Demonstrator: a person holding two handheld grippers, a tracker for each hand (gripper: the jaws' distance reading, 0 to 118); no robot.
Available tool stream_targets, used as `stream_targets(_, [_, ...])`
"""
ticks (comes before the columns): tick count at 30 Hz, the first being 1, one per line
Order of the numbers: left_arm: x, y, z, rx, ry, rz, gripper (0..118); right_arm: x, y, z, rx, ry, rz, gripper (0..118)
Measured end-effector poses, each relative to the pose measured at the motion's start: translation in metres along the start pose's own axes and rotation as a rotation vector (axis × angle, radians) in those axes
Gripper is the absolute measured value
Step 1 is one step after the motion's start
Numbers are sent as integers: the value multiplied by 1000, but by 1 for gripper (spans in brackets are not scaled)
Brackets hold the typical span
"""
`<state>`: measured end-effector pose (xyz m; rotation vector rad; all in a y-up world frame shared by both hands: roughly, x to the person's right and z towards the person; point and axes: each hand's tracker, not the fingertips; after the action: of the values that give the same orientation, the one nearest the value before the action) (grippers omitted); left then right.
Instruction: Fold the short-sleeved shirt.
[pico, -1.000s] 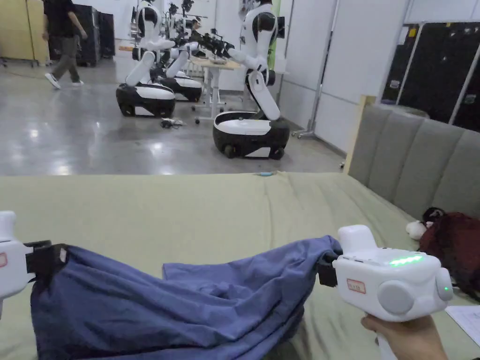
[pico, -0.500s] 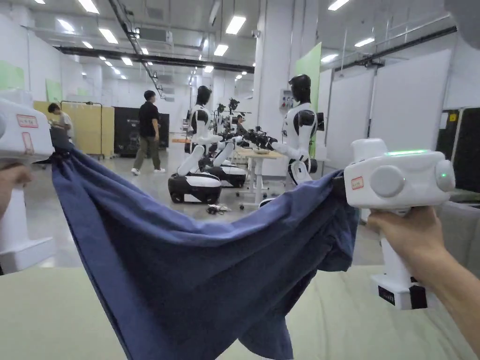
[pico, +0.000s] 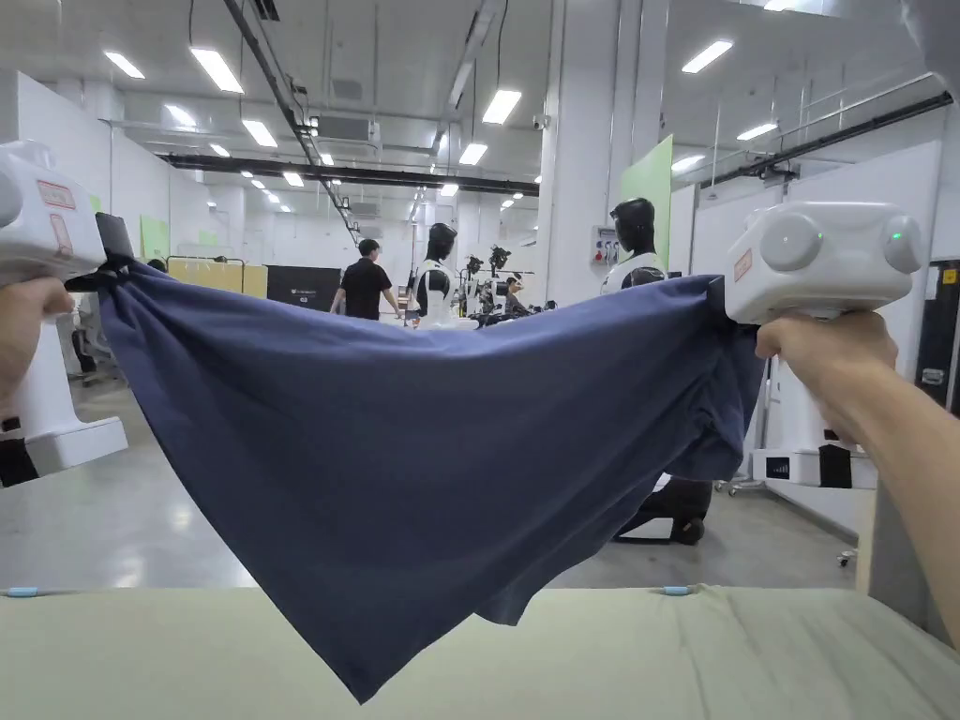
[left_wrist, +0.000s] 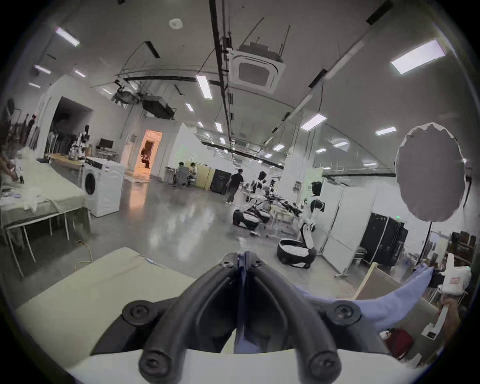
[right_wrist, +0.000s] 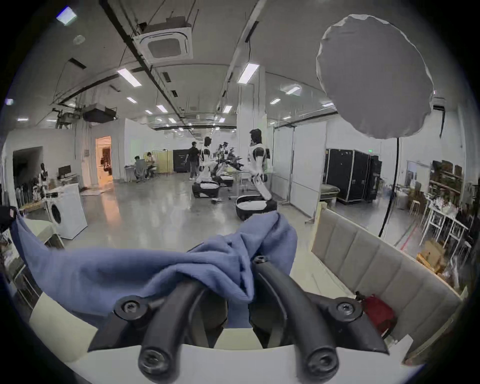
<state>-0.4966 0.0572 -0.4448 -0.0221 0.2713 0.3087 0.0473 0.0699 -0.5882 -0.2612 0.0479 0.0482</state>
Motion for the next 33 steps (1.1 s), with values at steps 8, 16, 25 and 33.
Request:
stream_targets(8, [-8,-33,-2,-47,8,-36,0,6,-37,-15,-24,19,-35,17])
stream_targets(16, [-34,-128,-10,-166,-15,22,0,10,-135,-52,-132,53,-85,17])
stream_targets(25, [-57,-216,-9,-285,-22,44,0,21,-223,-86,-253,54,-93,17])
stream_targets(33, [-62,-237,41,-322,-33,44,0,41,-249,-47,-256,77,-101,17])
